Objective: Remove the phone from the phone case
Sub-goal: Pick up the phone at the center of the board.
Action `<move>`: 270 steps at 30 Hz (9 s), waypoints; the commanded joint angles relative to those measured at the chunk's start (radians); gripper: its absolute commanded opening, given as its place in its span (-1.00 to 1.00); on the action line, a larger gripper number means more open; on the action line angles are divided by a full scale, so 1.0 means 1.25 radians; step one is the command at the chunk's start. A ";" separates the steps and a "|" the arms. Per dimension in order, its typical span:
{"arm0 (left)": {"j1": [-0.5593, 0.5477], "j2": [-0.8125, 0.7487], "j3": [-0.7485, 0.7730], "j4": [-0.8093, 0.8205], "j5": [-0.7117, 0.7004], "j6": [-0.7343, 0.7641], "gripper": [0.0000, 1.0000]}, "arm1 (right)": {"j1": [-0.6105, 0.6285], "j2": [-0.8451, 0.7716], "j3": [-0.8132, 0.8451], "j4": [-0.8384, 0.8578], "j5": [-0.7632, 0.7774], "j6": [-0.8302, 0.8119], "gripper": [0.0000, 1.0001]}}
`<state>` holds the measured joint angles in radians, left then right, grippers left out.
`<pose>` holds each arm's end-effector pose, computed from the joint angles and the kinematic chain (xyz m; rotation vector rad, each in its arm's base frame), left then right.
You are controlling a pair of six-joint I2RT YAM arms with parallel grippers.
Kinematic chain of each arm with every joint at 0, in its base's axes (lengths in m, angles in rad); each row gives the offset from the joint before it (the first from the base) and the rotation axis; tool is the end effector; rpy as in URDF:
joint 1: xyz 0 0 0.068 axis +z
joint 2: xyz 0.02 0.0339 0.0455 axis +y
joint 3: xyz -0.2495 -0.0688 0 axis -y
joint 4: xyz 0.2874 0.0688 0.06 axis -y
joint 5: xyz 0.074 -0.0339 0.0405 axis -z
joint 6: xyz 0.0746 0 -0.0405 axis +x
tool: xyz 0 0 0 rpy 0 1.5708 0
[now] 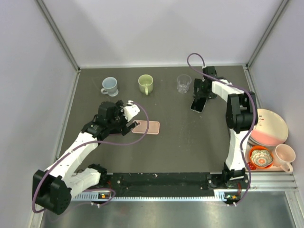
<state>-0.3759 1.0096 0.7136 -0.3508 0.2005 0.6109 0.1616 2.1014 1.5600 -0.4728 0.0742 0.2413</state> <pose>0.2708 -0.1229 0.2096 1.1397 1.8865 -0.0914 0.4962 0.0753 0.1060 0.1302 2.5783 0.0537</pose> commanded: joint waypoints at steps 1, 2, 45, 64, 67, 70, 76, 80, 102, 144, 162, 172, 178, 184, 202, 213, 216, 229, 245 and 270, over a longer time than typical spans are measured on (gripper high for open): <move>-0.002 -0.017 -0.006 0.038 0.003 -0.006 0.98 | 0.020 0.012 0.010 -0.062 -0.027 -0.022 0.61; -0.002 -0.016 -0.008 0.038 0.003 -0.006 0.98 | 0.020 0.012 0.007 -0.062 -0.031 -0.026 0.59; 0.011 -0.019 -0.010 0.034 0.020 -0.009 0.98 | 0.084 -0.102 -0.118 -0.062 -0.040 -0.047 0.57; 0.016 -0.030 -0.012 0.033 0.040 -0.008 0.98 | 0.084 -0.195 -0.206 -0.146 -0.146 -0.279 0.47; 0.017 -0.031 -0.012 0.033 0.045 -0.009 0.98 | 0.084 -0.202 -0.215 -0.189 -0.216 -0.357 0.49; 0.017 -0.031 -0.011 0.031 0.046 -0.009 0.98 | 0.089 -0.201 -0.215 -0.233 -0.254 -0.443 0.56; 0.020 -0.031 -0.010 0.027 0.046 -0.011 0.98 | 0.126 -0.193 -0.211 -0.261 -0.212 -0.568 0.72; 0.023 -0.030 -0.010 0.027 0.053 -0.013 0.98 | 0.133 -0.178 -0.177 -0.257 -0.202 -0.534 0.81; 0.039 -0.032 -0.012 0.028 0.072 -0.015 0.98 | 0.152 -0.173 -0.213 -0.095 -0.107 -0.308 0.89; 0.052 -0.024 -0.009 0.030 0.070 -0.025 0.98 | 0.153 -0.207 -0.209 -0.079 -0.124 -0.319 -1.00; 0.055 -0.012 0.006 0.031 0.048 -0.059 0.98 | 0.174 -0.323 -0.205 -0.103 -0.169 -0.429 -1.00; 0.058 0.005 0.028 0.030 0.060 -0.073 0.98 | 0.246 -0.404 -0.206 -0.089 -0.214 -0.492 -1.00; 0.058 0.044 0.062 0.022 0.107 -0.094 0.98 | 0.283 -0.466 -0.222 -0.038 -0.190 -0.530 -1.00; 0.058 0.080 0.098 0.051 0.083 -0.157 0.98 | 0.297 -0.541 -0.282 0.033 -0.169 -0.545 -1.00; 0.058 -0.064 0.118 0.187 0.081 -0.237 0.98 | 0.301 -0.601 -0.308 0.081 -0.203 -0.555 -1.00; 0.059 0.057 0.164 0.192 0.251 -0.376 0.97 | 0.383 -0.674 -0.403 0.114 -0.185 -0.723 -1.00; 0.059 0.097 0.199 0.154 0.311 -0.400 0.96 | 0.419 -0.697 -0.456 0.174 -0.126 -0.787 -1.00; 0.059 0.210 0.228 0.153 0.495 -0.485 0.87 | 0.524 -0.720 -0.520 0.351 -0.026 -0.852 -1.00; 0.055 0.261 0.226 0.189 0.512 -0.566 0.82 | 0.635 -0.670 -0.549 0.459 0.103 -0.883 -1.00; 0.016 0.294 0.213 0.209 0.554 -0.582 0.49 | 0.695 -0.588 -0.546 0.559 0.173 -0.869 -1.00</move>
<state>-0.3462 1.3842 0.9627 -0.1398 0.8497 -0.1146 1.0126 1.3693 0.8555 0.0929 0.2501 -0.8455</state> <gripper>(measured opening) 0.787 0.730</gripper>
